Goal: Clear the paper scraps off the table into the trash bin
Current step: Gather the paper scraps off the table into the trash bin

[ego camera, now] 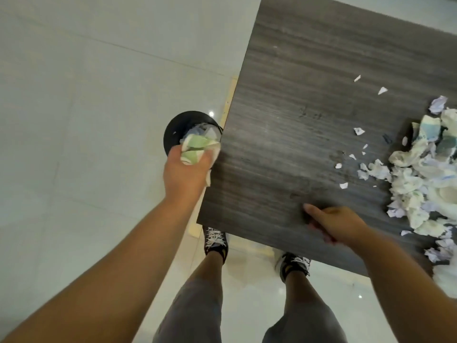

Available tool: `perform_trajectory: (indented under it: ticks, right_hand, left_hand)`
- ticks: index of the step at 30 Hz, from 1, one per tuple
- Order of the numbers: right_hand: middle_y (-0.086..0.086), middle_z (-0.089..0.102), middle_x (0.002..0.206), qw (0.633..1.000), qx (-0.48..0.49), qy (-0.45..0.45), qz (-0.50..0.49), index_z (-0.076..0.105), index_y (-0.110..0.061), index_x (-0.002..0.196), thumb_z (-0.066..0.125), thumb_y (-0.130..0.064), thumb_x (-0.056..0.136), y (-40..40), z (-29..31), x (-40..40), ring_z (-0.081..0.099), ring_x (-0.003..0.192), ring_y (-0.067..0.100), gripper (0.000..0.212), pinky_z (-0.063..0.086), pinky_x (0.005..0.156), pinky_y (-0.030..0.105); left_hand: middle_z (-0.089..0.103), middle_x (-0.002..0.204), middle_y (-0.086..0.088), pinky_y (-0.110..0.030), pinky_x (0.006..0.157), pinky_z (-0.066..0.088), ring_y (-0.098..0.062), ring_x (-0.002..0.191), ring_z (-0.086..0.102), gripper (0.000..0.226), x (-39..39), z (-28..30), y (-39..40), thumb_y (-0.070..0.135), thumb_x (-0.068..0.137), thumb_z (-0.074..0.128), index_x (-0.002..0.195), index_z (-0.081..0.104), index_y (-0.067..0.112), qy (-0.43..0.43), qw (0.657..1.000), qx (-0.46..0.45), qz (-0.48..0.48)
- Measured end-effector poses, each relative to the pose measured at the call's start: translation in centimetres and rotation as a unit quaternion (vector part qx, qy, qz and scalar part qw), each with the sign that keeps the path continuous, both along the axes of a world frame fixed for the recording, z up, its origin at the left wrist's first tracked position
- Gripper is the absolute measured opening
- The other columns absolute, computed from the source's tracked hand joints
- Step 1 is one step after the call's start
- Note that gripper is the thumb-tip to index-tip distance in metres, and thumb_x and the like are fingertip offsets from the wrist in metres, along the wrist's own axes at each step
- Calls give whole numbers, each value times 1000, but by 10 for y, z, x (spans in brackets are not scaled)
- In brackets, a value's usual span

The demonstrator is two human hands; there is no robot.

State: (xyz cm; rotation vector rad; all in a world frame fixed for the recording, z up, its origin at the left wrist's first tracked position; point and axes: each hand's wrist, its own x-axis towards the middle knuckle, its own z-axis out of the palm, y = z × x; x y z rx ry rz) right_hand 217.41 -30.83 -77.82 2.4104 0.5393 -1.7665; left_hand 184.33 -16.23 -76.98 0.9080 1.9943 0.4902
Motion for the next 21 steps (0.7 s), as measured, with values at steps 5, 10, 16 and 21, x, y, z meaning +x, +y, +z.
perform_trajectory:
  ticks: [5,10,16,21]
  right_hand:
    - [16,70,52,997,28,46,-53,77,-7,52,71,-92,68,64,-12,-90,68,40,23,86,51,39,20]
    - [19,71,53,999,20,16,-45,76,-7,51,72,-98,61,65,-22,-97,71,42,29,91,54,39,23]
    - [18,71,54,999,20,20,-41,78,-8,55,68,-101,60,66,-25,-93,73,46,30,93,54,41,22]
    - [15,71,53,999,20,31,-37,78,-7,59,66,-101,60,63,-19,-93,72,43,28,94,59,47,26]
  left_hand:
    - [71,108,2,-39,81,64,-22,95,72,56,-35,-52,39,53,75,82,119,66,24,24,994,-70,78]
    - [64,137,-8,-50,90,63,-31,108,67,87,-32,-109,93,50,72,93,145,53,24,-12,975,-201,91]
    - [53,153,-10,-38,93,47,-36,136,55,79,-20,-101,104,55,92,72,158,44,23,85,977,-192,-30]
    - [65,77,8,-34,70,48,-21,74,64,21,22,-32,29,47,100,52,93,58,29,142,953,35,-266]
